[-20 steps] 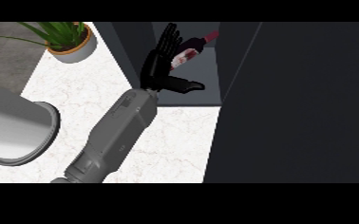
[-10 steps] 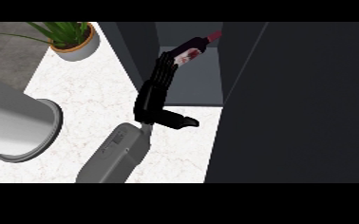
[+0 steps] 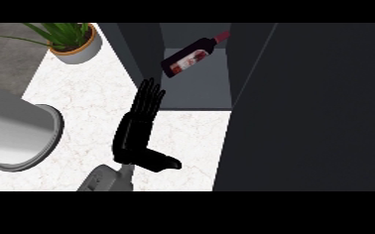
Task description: Pick up the wine, place it into the cabinet and close the cabinet
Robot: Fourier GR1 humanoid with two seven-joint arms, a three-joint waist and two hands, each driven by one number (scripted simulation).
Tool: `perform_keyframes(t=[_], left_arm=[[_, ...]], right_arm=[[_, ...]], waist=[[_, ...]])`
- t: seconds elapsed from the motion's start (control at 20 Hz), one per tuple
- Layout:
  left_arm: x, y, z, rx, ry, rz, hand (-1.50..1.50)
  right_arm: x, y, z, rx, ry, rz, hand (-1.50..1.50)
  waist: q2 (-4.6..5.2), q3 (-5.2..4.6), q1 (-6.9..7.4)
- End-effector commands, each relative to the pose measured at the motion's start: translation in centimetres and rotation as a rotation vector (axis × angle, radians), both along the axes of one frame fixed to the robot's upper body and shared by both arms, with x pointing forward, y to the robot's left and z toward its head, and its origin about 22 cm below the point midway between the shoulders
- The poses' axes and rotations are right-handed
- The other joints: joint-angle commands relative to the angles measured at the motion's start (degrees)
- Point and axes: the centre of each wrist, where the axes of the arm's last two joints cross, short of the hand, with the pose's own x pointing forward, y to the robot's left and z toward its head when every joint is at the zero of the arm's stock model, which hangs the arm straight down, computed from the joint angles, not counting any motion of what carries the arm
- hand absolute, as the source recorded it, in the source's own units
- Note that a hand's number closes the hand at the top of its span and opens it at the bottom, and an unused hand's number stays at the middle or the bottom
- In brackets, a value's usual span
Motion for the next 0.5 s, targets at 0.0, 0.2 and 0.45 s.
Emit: perform_keyframes(t=[0.0,0.2,0.45], left_arm=[[-1.0,1.6,0.5,-0.025,-0.007,0.001,-1.5],[-1.4,5.8,1.3,-0.003,-0.047,0.034,-1.5],[-1.7,7.4,0.6,0.038,-0.069,0.091,-1.5]], right_arm=[[-3.0,0.0,5.0,0.087,0.026,0.126,-1.5],[-2.6,0.3,3.8,0.106,0.072,0.208,-1.5],[-3.6,1.0,2.3,0.027,0.162,0.413,1.5]], waist=[[0.22,-0.01,-0.56],[0.26,0.03,0.0],[0.23,-0.02,-0.44]])
